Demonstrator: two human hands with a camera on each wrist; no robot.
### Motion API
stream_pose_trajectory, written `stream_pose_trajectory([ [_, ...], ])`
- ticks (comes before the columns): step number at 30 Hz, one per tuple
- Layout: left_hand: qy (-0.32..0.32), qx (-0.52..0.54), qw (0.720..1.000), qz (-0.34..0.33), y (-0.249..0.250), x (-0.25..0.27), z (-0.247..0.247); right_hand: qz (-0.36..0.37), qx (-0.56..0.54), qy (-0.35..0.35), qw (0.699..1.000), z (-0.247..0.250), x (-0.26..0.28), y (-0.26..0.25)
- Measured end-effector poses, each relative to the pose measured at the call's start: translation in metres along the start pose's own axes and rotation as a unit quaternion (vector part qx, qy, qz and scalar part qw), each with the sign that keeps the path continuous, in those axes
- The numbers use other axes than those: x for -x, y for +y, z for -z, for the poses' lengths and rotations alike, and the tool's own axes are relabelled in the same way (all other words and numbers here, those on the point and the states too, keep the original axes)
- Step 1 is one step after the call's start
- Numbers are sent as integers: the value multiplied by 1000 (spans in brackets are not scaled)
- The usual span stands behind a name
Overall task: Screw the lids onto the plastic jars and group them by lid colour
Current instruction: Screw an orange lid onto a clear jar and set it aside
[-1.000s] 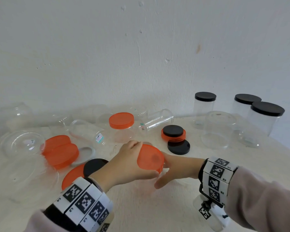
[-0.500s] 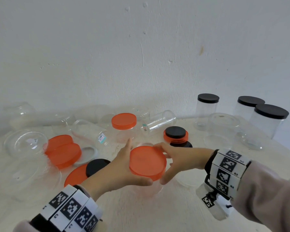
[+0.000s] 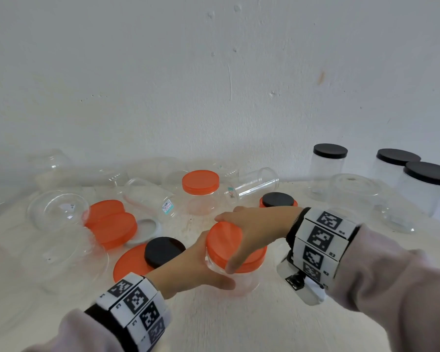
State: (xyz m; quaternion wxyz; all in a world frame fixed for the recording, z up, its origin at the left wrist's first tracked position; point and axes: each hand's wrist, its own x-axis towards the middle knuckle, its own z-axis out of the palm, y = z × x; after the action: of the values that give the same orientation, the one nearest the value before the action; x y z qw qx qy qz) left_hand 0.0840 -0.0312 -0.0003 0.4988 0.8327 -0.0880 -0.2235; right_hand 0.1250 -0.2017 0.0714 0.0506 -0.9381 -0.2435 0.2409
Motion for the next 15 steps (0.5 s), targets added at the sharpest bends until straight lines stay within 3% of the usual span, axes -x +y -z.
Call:
stream_pose_trajectory([
  [7,-2,-18,1000,2,1,-1,2,4,40,-5,999,2,-3,-4],
  [15,-9,-2,1000,-15,2,1,4,49,88,-62,993,14,0,-12],
])
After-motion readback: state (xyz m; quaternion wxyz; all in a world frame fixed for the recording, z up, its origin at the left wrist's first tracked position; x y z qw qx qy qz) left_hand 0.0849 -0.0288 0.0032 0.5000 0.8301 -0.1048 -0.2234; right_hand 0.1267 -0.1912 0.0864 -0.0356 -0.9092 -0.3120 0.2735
